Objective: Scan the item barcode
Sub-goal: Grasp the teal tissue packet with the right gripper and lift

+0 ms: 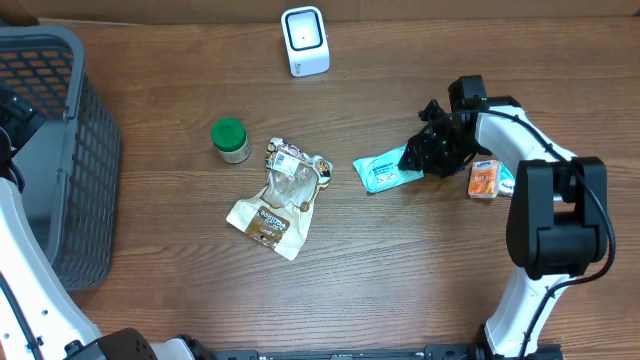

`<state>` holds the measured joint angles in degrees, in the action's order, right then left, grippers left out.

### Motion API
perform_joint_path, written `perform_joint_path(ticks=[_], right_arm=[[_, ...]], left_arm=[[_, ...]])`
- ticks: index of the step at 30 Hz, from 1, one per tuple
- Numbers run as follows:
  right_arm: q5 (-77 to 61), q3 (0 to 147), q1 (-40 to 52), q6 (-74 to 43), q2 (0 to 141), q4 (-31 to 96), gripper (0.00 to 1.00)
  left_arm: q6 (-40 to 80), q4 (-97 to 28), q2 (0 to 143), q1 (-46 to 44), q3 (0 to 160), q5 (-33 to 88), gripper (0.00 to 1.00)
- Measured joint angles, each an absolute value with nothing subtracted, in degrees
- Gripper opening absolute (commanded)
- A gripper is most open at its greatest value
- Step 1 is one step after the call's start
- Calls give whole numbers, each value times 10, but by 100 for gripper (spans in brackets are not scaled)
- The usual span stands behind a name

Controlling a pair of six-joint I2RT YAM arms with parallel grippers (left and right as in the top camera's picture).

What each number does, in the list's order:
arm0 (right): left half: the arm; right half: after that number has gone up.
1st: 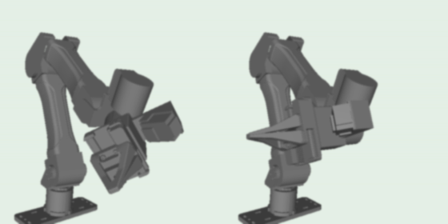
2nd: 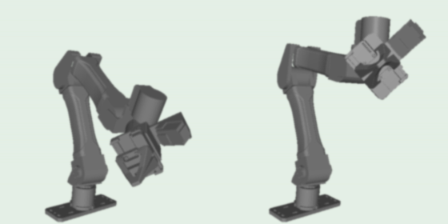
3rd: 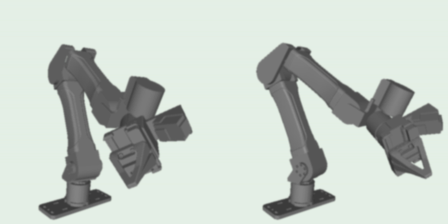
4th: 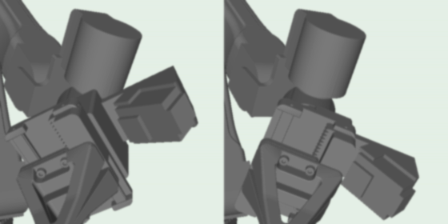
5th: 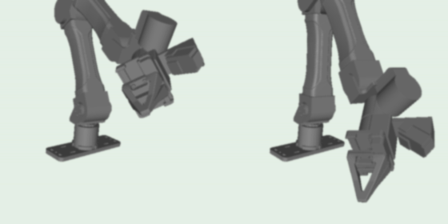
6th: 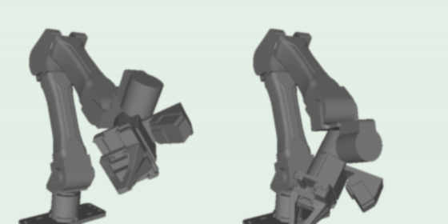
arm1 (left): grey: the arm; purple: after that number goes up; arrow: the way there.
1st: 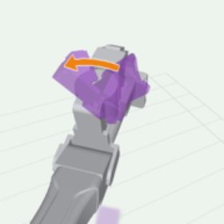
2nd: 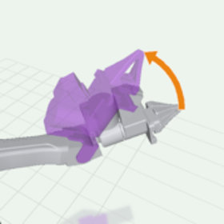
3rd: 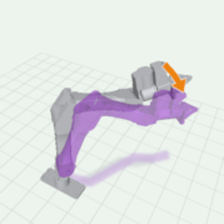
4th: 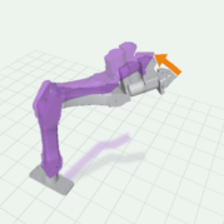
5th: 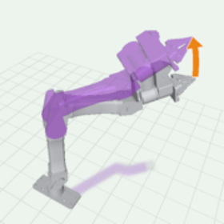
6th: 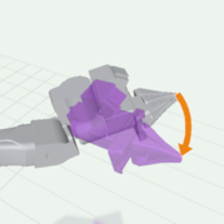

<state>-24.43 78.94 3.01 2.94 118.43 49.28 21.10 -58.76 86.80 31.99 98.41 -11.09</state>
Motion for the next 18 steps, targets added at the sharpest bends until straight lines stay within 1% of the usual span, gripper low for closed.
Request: perform_joint_path(ticks=[2,3,4,5,6,10,15,18], right_arm=[[-257,776,31,30,1180,473,43],[-261,771,32,29,1179,466,35],[-266,762,34,27,1177,453,17],[-269,754,36,24,1175,442,6],[-268,747,39,18,1173,430,4],[-279,723,42,-13,1166,398,4],[-286,719,42,-32,1163,397,4],[-293,723,42,-37,1163,417,4]], left_arm=[[211,-588,868,320,984,-111,100],[211,-587,868,320,984,-111,100],[211,-587,868,320,984,-111,100],[211,-588,868,320,984,-111,100],[211,-588,868,320,984,-111,100],[211,-588,868,320,984,-111,100],[211,-587,868,320,984,-111,100],[211,-587,868,320,984,-111,100]])
